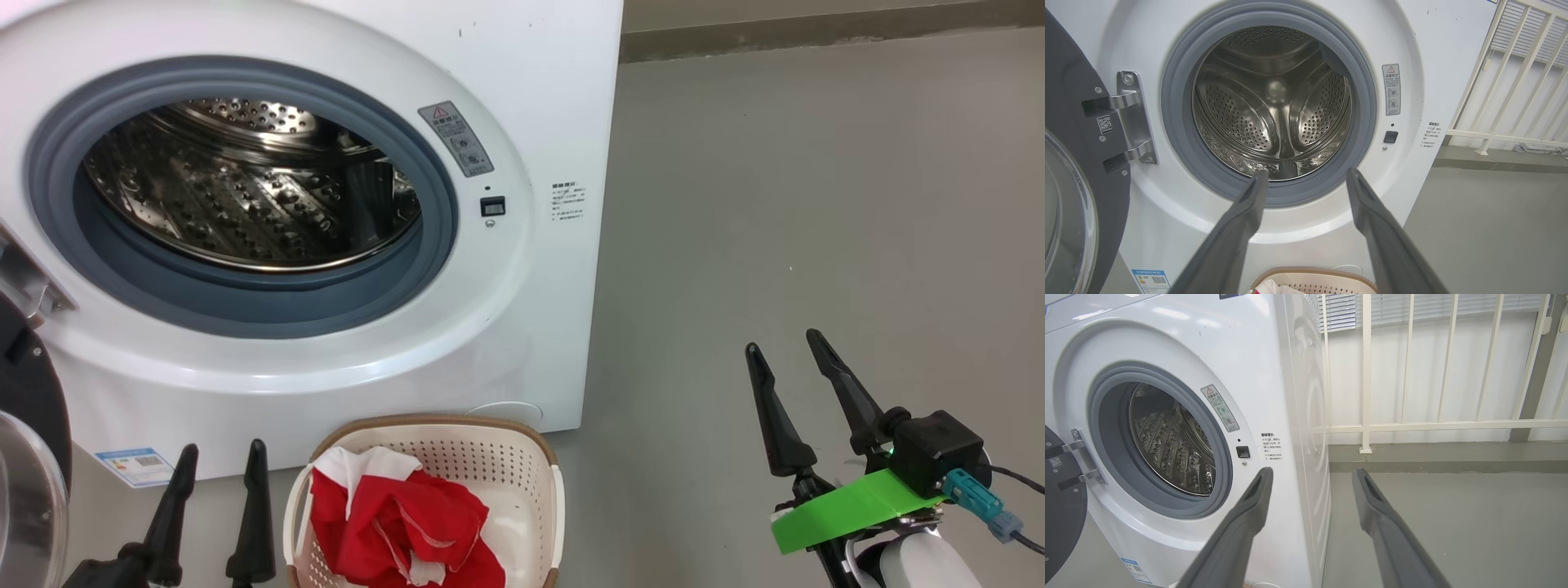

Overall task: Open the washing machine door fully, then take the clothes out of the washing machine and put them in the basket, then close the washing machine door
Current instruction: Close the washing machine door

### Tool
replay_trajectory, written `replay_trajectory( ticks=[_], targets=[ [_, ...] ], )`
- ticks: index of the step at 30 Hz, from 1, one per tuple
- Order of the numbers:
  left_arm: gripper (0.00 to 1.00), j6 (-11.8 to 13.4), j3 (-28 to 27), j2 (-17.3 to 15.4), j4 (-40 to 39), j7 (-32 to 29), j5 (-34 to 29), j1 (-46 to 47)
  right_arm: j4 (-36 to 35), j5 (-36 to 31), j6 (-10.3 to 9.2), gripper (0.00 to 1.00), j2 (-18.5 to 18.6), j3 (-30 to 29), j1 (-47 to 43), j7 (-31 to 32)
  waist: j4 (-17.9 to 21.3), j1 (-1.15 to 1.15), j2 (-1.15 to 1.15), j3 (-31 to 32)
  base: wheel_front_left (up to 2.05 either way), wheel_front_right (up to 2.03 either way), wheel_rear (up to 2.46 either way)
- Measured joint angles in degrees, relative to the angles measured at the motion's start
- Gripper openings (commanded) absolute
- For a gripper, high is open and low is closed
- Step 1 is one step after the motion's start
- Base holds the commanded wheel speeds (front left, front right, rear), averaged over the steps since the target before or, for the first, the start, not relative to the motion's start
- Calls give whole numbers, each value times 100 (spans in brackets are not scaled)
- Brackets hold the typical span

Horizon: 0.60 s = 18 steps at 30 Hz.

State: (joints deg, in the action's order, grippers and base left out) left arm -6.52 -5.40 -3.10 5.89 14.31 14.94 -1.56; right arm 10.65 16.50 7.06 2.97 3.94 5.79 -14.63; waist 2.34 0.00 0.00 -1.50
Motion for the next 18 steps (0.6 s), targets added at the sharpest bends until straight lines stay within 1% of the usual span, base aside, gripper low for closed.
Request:
replay_trajectory(
  ticks=[18],
  targets=[
    [100, -7, -78, 33, 76, -1, -76, -2, 41, 1, 0, 100, 0, 4, 1, 0, 8, 0, 0, 64, 0, 0, 0]
  ],
)
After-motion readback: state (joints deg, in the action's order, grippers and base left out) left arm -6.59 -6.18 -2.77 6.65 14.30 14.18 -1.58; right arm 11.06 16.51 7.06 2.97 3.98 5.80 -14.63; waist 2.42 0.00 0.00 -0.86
